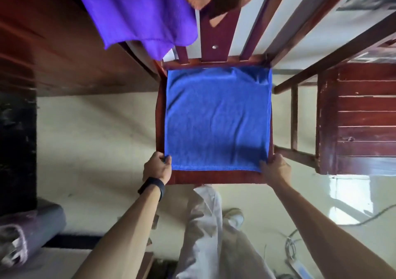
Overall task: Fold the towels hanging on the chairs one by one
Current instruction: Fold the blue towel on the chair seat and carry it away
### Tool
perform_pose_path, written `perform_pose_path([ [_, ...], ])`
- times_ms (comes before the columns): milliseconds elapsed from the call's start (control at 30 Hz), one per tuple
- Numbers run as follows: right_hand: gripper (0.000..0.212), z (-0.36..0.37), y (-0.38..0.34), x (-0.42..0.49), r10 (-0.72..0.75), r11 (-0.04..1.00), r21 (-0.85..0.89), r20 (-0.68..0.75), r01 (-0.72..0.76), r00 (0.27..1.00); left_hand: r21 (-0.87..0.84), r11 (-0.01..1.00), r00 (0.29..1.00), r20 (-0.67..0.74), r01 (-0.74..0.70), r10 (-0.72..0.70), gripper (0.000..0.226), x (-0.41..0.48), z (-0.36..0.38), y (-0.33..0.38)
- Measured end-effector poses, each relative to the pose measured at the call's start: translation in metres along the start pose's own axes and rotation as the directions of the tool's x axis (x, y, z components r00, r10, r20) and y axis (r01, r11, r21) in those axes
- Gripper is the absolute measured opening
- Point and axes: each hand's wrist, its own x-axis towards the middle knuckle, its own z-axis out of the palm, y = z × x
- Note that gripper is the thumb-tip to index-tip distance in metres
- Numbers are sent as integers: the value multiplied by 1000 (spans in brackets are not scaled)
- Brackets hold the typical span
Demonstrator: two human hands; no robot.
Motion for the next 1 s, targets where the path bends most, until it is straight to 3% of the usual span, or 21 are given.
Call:
perform_pose_path([
  [133,21,-4,-1,2,74,996,53,-6,-74,997,-70,997,996,-83,21,-27,21,-9,-4,-1],
  [233,26,-15,0,-3,85,986,146,-34,-79,996,-224,974,994,-85,44,-64,18,-13,-14,-4],
  [333,21,-23,11,-8,84,978,194,-24,-77,996,-269,961,996,-56,57,-75,23,-17,-21,-11],
  [600,27,0,34,-4,131,973,196,-29,-122,991,-241,969,998,9,59,-59,20,-8,7,-17],
  [733,32,7,30,-8,128,970,218,-83,-108,988,-103,993,998,-1,60,-60,25,-9,7,-5],
  [867,37,10,30,-11,139,965,229,-47,-125,989,10,999,999,21,44,-45,40,-12,7,-4],
  [1000,36,7,25,-11,180,938,298,15,-176,984,18,1000,999,35,7,-8,27,-14,8,1],
])
